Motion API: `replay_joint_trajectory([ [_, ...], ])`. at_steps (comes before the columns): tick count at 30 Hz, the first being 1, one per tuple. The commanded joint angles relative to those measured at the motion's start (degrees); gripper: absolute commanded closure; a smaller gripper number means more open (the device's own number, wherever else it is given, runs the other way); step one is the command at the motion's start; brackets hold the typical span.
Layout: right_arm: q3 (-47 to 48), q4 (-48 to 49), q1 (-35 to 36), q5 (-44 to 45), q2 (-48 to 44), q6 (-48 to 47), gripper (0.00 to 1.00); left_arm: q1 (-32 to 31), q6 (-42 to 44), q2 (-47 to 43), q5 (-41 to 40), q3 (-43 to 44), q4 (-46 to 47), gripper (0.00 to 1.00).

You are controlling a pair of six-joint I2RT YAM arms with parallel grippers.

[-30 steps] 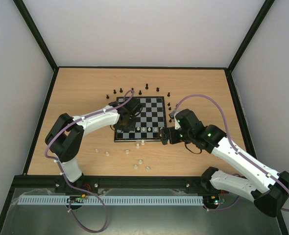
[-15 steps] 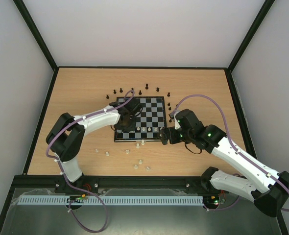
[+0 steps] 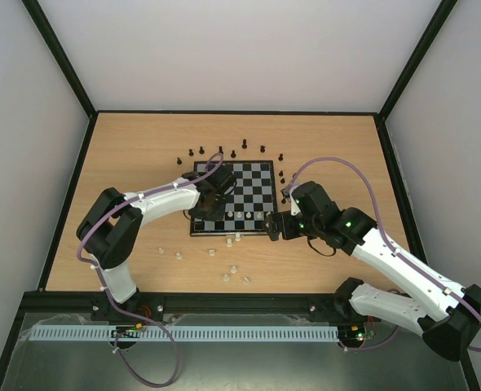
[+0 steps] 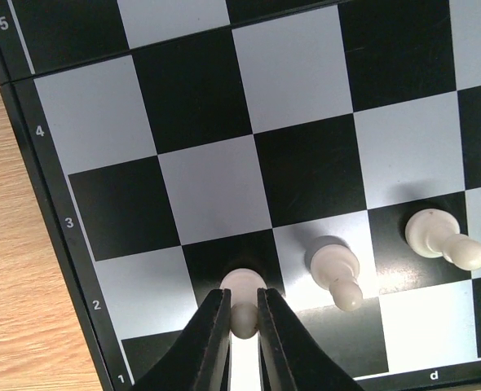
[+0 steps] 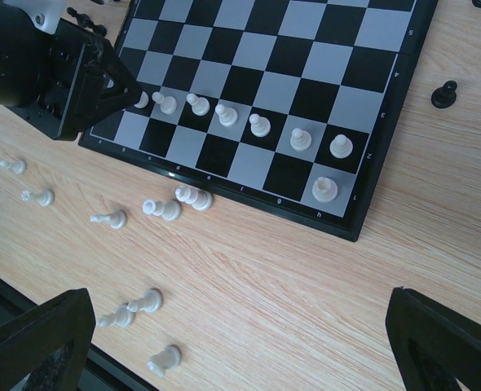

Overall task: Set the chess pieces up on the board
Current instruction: Place the chess piece on the chessboard.

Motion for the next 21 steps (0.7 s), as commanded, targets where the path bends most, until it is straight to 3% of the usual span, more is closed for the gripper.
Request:
replay_joint_trajectory([
  [1, -0.81, -0.90, 0.39, -0.43, 0.06, -0.20, 0.01, -0.19, -0.04, 1.10, 0.17, -0.47, -0.21, 0.87],
  [13, -0.95, -0.83, 0.37, -0.53, 0.22, -0.29, 0.01, -0.19, -0.23, 0.61, -0.51, 0.05, -0.55, 0.77],
  [16, -0.90, -0.84, 0.39, -0.69, 0.24, -0.29, 0.01, -0.19, -0.43, -0.47, -1.28, 0.40, -1.07, 0.69],
  [21, -0.92, -0.71, 0.39, -0.70, 0.35, -0.38, 0.01, -0.10, -0.37, -0.60, -1.94, 0.59, -1.55, 0.64],
])
